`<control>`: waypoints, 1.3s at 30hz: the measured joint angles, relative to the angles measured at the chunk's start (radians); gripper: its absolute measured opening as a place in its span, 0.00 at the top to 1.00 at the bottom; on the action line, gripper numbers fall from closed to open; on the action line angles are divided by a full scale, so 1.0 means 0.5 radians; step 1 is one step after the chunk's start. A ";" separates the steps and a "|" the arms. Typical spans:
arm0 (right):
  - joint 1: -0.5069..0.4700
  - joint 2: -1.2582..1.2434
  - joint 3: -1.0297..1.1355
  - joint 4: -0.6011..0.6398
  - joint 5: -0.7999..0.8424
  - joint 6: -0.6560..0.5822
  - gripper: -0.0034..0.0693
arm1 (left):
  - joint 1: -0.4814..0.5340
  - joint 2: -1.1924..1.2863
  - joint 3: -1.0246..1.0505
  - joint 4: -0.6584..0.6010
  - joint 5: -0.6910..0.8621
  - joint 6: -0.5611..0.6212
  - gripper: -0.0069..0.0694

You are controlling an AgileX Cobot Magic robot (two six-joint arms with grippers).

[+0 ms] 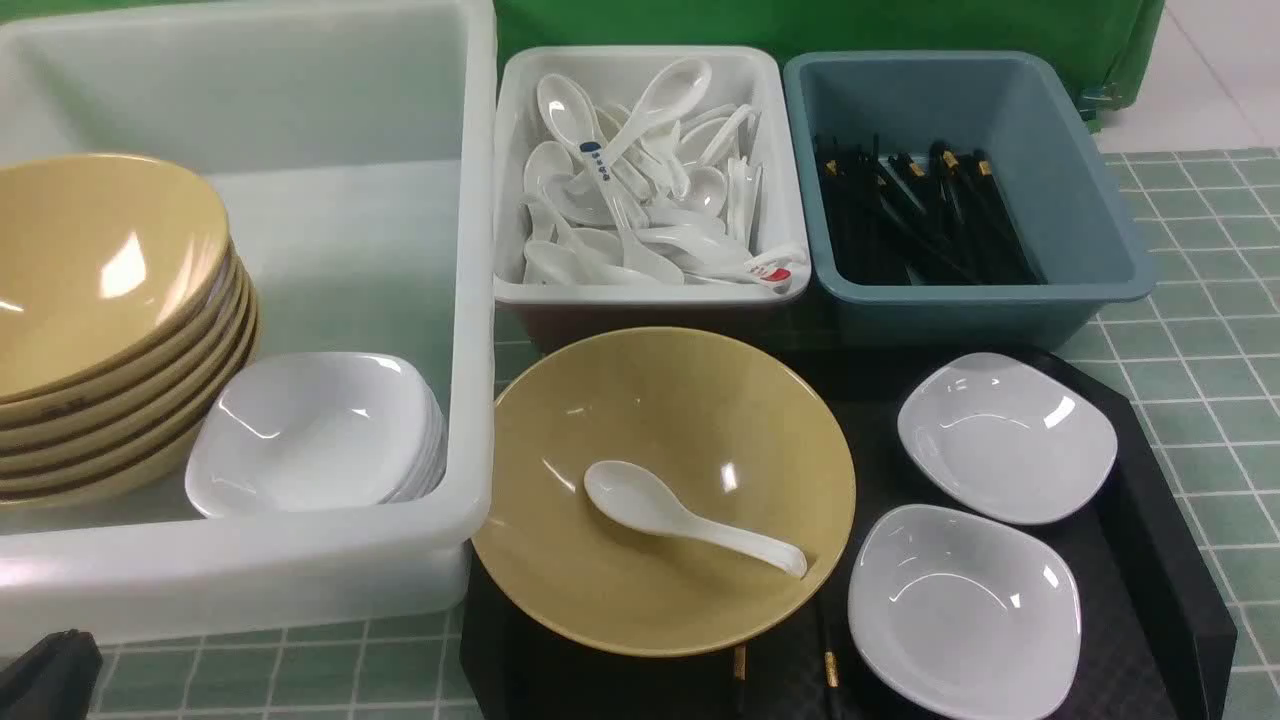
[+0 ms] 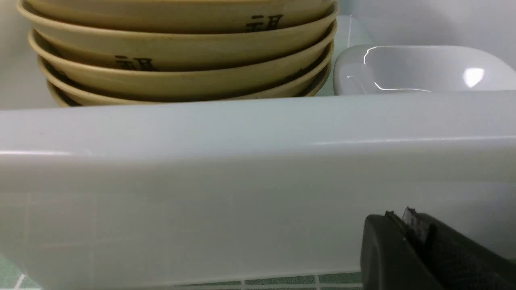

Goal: On blue table put chopsticks spoon bowls plates into blue grey white boxes.
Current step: 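Pick up the spoon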

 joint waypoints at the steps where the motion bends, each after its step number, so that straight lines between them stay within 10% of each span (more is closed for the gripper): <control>1: 0.000 0.000 0.000 0.000 0.000 0.000 0.89 | 0.000 0.000 0.000 0.000 0.000 0.000 0.90; 39: 0.000 0.000 0.000 -0.002 0.000 0.000 0.86 | 0.000 0.000 0.000 0.000 0.000 0.000 0.90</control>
